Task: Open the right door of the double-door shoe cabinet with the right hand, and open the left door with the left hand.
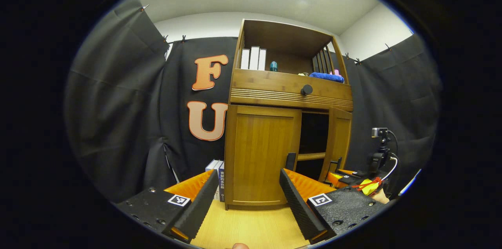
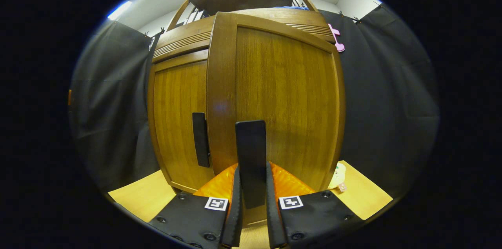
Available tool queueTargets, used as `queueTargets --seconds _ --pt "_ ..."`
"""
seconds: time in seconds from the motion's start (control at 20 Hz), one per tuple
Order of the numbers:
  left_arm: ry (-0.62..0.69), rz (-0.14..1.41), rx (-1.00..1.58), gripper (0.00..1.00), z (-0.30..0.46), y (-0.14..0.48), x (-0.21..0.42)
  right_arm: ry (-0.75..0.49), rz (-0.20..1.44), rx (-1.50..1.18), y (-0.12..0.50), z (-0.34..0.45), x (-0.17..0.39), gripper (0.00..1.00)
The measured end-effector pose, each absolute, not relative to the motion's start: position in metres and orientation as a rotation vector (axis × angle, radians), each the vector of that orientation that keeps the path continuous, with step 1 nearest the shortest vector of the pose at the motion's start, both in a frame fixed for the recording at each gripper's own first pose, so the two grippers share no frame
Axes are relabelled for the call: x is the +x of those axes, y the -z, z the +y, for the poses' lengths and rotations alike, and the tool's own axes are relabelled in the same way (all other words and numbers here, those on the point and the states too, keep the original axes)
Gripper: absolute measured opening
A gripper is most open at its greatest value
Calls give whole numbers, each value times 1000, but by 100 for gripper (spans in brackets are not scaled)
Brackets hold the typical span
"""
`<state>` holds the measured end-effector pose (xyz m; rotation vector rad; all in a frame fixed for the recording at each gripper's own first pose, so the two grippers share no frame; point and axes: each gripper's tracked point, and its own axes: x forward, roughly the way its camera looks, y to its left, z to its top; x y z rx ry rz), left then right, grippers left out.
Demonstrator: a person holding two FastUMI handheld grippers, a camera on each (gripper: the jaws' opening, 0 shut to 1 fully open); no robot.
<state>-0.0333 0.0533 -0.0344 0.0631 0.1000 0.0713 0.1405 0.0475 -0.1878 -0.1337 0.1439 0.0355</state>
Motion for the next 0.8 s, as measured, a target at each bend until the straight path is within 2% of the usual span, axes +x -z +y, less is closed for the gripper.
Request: queueTargets --seconds 0.1,0.2,0.25,0.3,0.35,0.4,0.8 --pt "-72 94 68 92 49 32 -34 -39 140 -128 187 40 129 31" --pt "-66 89 72 94 42 31 -34 -43 143 -115 186 33 118 34" --pt "-58 87 71 92 37 32 -34 -45 145 -109 185 28 113 29" --pt "-50 87 71 92 32 32 -35 -48 147 -104 185 26 108 29" --pt "-42 86 71 92 27 31 -37 -50 148 -100 185 22 104 34" --pt "-36 85 72 92 23 31 -38 -50 152 -97 185 17 100 29" --pt "-6 82 74 92 -4 29 -39 -45 143 -69 182 -21 72 26"
